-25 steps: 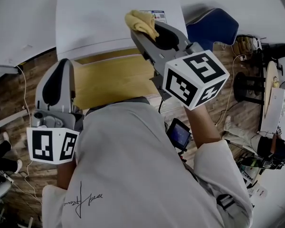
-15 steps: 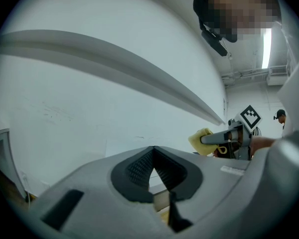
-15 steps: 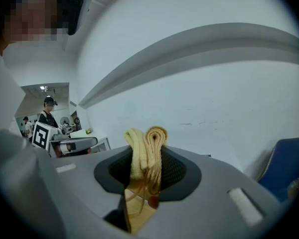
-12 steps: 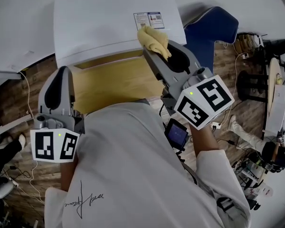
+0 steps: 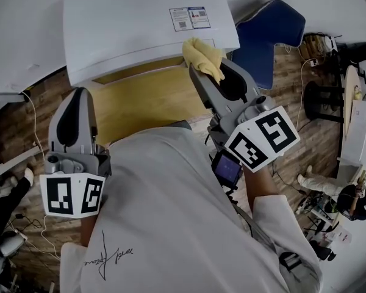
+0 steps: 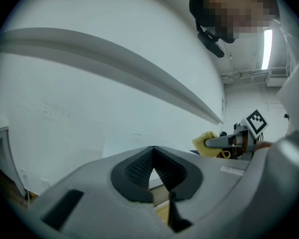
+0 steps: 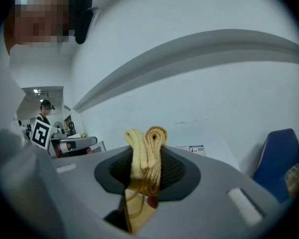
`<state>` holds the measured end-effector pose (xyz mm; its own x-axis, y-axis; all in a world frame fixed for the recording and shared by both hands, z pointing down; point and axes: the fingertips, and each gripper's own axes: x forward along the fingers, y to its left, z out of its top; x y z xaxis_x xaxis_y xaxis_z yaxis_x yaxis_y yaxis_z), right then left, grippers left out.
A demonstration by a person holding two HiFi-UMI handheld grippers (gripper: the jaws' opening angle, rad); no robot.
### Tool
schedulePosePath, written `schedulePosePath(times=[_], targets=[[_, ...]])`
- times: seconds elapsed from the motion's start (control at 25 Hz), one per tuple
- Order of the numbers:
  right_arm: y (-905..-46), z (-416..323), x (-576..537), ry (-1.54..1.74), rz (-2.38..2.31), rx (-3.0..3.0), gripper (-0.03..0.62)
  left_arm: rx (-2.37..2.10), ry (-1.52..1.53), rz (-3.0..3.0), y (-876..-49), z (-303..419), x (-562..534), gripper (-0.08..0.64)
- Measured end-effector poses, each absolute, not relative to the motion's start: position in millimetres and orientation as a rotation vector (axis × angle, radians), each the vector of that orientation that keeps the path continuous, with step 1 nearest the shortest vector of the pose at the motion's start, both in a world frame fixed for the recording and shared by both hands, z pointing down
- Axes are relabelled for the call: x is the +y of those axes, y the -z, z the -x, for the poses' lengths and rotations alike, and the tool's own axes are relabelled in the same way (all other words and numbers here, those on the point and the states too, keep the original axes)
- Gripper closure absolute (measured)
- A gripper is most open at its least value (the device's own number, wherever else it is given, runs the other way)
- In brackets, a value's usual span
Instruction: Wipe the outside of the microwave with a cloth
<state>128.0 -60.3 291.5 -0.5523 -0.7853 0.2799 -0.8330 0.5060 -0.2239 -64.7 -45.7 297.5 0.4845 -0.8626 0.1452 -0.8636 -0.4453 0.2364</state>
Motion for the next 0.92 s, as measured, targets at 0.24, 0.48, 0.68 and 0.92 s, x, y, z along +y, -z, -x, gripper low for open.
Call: schedulePosePath(times=[0.24, 0.48, 0.68, 0.92], targets=[[-294.1, -122.3, -55.6, -0.462, -1.390, -2.576, 0.474, -1.438, -0.041, -2.465, -303.8, 63.4, -43.8, 0.566], [-302.8, -118.9, -54.9, -0.459, -1.385, -2.542, 0.474, -1.414, -0.074, -2.464, -312.8, 65.0, -44.1, 0.568], [-303.4, -106.1, -53.1, -0.423, -1.338, -2.552, 0.477, -1.378, -0.127, -2.498, -319.0, 63.0, -43.4, 0.568], [-305.0, -97.0, -49.6, -0.398, -1.315, -2.559, 0.483, -1.375, -0.172, -2.495, -326.8, 65.0, -40.1, 0.568]])
